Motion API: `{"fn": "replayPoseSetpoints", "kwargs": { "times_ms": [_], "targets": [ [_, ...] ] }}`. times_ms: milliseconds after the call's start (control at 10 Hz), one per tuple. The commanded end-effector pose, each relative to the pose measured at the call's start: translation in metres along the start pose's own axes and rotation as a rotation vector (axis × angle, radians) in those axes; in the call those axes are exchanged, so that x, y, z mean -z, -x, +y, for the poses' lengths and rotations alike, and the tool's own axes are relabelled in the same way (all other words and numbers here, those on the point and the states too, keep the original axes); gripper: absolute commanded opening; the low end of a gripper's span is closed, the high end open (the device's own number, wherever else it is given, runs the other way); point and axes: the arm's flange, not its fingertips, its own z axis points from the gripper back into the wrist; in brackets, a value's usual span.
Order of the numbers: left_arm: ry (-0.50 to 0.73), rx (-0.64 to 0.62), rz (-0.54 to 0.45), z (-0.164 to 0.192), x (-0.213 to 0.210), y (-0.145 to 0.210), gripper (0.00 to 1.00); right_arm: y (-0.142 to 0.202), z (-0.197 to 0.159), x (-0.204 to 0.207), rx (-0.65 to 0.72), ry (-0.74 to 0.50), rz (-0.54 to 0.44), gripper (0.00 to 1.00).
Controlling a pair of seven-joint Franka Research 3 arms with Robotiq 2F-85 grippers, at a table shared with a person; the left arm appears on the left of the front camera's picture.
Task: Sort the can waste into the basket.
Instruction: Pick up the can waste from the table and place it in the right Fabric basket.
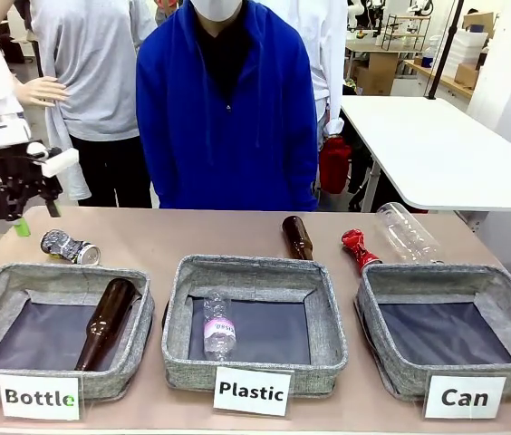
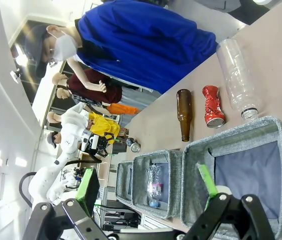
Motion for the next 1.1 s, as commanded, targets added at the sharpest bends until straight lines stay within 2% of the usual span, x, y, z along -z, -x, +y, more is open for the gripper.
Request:
{"fn": "replayPoseSetpoints", "kwargs": {
  "times_ms": [0,500,700,1000],
  "targets": [
    [-0.043,-0.032,0.069,0.006,0.010,-0.001,1.00,-0.003,-0.001,0.001,-0.027,-0.025,-0.018,1.00],
    [-0.101,-0.035,0.108,0.014,0.044,-0.003,1.00,-0.003,-0.001,0.001,-0.027,-0.025,-0.018,1.00],
    [-0.169,-0.031,0.131,0.012,0.064,-0.009,1.00,-0.003,-0.001,0.001,-0.027,-0.025,-0.018,1.00],
    [-0.222,-0.050,0.225,0.019,0.089,-0.017,1.00,-0.003,-0.001,0.001,-0.027,-0.025,-0.018,1.00]
  ]
}}
